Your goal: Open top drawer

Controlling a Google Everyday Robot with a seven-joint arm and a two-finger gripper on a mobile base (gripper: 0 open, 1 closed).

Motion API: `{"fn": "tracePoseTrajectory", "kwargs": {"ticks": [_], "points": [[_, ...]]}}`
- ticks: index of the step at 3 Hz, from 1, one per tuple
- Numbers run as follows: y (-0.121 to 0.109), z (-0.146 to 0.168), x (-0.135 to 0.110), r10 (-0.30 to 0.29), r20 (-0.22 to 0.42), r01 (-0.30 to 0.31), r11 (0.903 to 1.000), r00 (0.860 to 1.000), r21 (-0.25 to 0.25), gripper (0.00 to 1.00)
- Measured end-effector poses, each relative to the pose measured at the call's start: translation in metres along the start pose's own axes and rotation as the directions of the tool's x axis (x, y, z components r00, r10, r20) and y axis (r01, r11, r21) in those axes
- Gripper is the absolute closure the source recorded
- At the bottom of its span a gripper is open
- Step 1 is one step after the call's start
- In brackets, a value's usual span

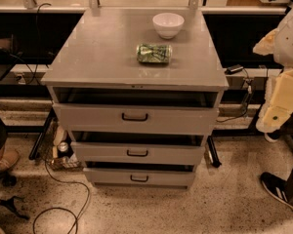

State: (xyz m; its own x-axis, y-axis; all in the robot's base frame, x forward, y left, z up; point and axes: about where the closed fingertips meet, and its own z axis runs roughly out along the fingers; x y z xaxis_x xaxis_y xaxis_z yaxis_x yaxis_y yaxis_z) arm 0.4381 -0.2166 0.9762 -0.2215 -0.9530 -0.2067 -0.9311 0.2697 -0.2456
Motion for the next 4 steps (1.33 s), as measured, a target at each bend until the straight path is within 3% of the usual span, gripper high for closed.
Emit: {"fn": "tracePoseTrajectory", "kwargs": {"ticks": [1, 2, 3, 4], "points": [[0.000, 0.000, 0.000, 0.000, 0.000, 0.000, 1.0000, 1.000, 0.000, 0.00], [0.013, 0.028, 0.008, -0.025, -0.021, 0.024, 0.9989, 0.999, -0.041, 0.00], [0.039, 0.084, 0.021, -0.081, -0.043, 0.076, 0.9908, 0.996, -0.112, 0.00], [0.081, 0.166, 0.029, -0.153, -0.069, 0.138, 0.9732, 0.986, -0.184, 0.00]]}}
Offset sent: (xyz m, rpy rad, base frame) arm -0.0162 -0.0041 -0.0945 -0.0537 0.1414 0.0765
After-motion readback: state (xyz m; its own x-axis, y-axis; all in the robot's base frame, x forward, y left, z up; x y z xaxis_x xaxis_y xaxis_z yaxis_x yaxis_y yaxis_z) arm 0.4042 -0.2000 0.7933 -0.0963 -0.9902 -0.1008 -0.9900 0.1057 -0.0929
